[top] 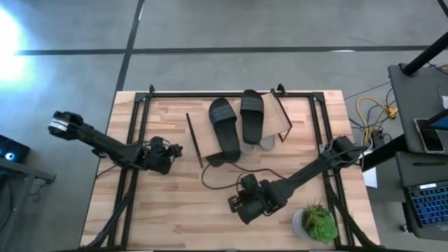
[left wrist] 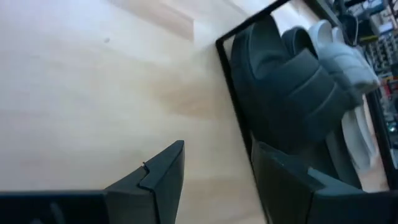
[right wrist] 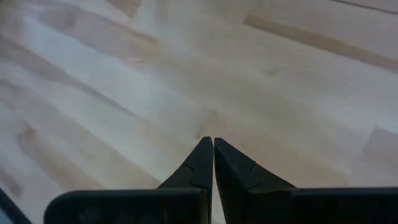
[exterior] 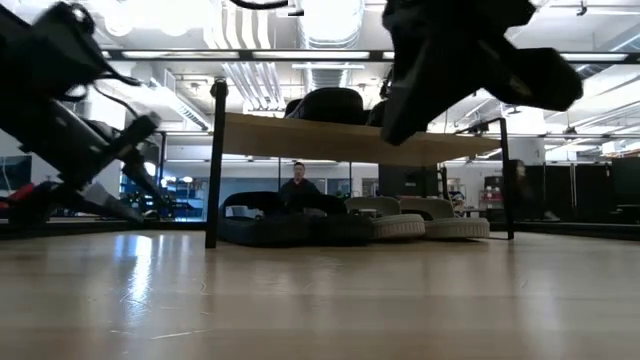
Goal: Pick and place slides into the shelf
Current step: Adjust the shelf on the table
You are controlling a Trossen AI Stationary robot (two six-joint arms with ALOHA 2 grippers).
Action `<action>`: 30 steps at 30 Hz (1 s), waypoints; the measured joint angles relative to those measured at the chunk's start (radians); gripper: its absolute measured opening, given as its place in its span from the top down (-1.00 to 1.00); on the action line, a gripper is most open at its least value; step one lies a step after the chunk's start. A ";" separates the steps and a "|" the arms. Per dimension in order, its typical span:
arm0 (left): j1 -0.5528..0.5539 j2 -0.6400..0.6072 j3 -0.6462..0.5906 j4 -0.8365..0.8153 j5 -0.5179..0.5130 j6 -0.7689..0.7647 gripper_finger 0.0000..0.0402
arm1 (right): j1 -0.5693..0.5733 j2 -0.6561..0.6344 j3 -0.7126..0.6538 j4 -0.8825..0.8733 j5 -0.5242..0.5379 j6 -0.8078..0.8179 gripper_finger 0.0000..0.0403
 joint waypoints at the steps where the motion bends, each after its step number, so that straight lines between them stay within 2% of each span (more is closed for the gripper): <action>1: 0.023 0.015 0.000 0.029 0.002 0.020 0.14 | -0.005 0.013 0.013 -0.004 0.000 -0.025 0.96; 5: 0.113 0.088 -0.001 0.209 0.037 0.144 0.14 | -0.024 0.068 0.069 0.016 -0.007 -0.113 0.96; 10: 0.207 0.195 0.003 0.401 0.099 0.277 0.14 | -0.050 0.108 0.099 0.008 -0.009 -0.132 0.96; 14: 0.270 0.280 0.003 0.494 0.235 0.407 0.17 | -0.067 0.107 0.096 0.012 -0.012 -0.140 0.96; 18: 0.277 0.326 0.003 0.535 0.273 0.460 0.41 | -0.081 0.100 0.094 0.010 -0.012 -0.149 0.96; 24: 0.269 0.279 0.002 0.531 0.327 0.604 0.90 | -0.085 0.098 0.094 0.017 -0.011 -0.142 0.96; 26: 0.271 0.254 0.002 0.535 0.331 0.712 0.97 | -0.084 0.098 0.094 0.028 -0.011 -0.139 0.96; 30: 0.275 0.232 0.000 0.583 0.347 0.941 0.98 | -0.089 0.102 0.088 0.083 -0.011 -0.140 0.96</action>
